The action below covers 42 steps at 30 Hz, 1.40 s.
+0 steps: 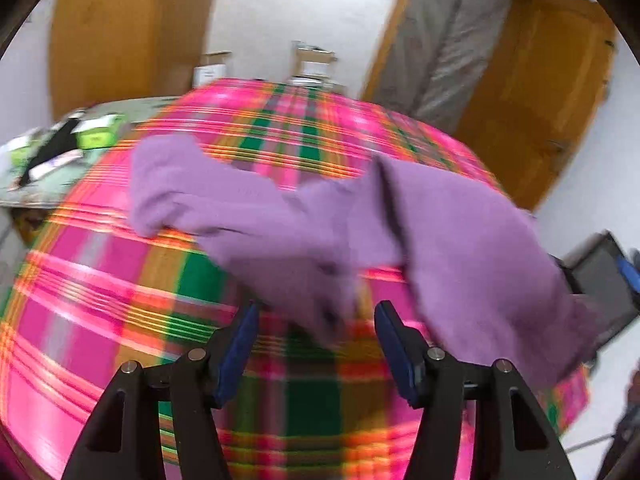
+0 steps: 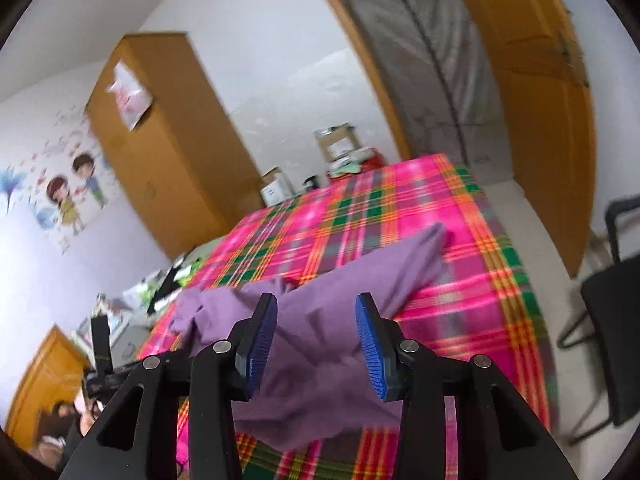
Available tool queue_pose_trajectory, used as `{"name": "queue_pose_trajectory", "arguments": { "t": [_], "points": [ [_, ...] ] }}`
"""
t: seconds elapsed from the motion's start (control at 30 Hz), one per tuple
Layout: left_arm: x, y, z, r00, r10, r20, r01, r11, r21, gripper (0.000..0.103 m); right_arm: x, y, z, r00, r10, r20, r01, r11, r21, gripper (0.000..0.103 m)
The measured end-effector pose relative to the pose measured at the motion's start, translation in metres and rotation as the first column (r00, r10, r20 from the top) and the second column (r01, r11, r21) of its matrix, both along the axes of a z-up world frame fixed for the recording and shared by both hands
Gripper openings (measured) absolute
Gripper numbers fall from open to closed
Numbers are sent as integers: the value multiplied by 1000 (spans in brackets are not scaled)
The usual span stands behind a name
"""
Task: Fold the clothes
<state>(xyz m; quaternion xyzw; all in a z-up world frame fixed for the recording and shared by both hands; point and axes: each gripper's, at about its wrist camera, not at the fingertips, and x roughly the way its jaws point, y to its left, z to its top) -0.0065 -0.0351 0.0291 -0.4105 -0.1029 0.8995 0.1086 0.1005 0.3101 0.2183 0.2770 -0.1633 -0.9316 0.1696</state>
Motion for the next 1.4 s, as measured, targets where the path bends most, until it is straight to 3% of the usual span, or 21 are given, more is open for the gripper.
{"name": "queue_pose_trajectory", "arguments": {
  "t": [0.1,0.23,0.5,0.73,0.83,0.93,0.97,1.0,1.07,1.27,1.4],
  "points": [
    [8,27,-1,994,-110,-6,110,992,53,60,-14,-17,-14,997,59,51,-61,997,43,43],
    [13,51,-8,982,-189,16,186,978,98,60,-23,-26,-34,990,85,115,-94,993,72,43],
    [24,67,-17,963,-265,49,252,951,178,60,-11,7,-56,985,18,174,-36,994,101,43],
    [31,79,-22,958,-280,67,265,949,171,60,4,38,-77,975,-24,220,13,999,48,44],
    [34,86,-21,949,-309,67,293,938,185,49,6,50,-87,974,-18,227,20,1000,-4,54],
    [32,90,-21,947,-315,62,298,934,195,35,4,59,-93,973,12,229,4,997,-71,55],
    [32,88,-21,948,-313,60,294,933,207,22,2,61,-96,972,22,235,0,996,-91,55],
    [32,87,-20,949,-310,59,290,932,219,16,0,63,-100,968,32,250,-5,994,-111,55],
    [30,84,-18,951,-305,52,282,925,255,14,-2,64,-105,960,51,276,-15,991,-130,50],
    [28,79,-22,955,-286,77,251,921,296,16,-2,67,-101,962,43,268,-12,993,-117,47],
    [25,73,-28,955,-274,116,230,927,296,26,-3,70,-100,965,34,261,-6,994,-110,53]
  ]
}}
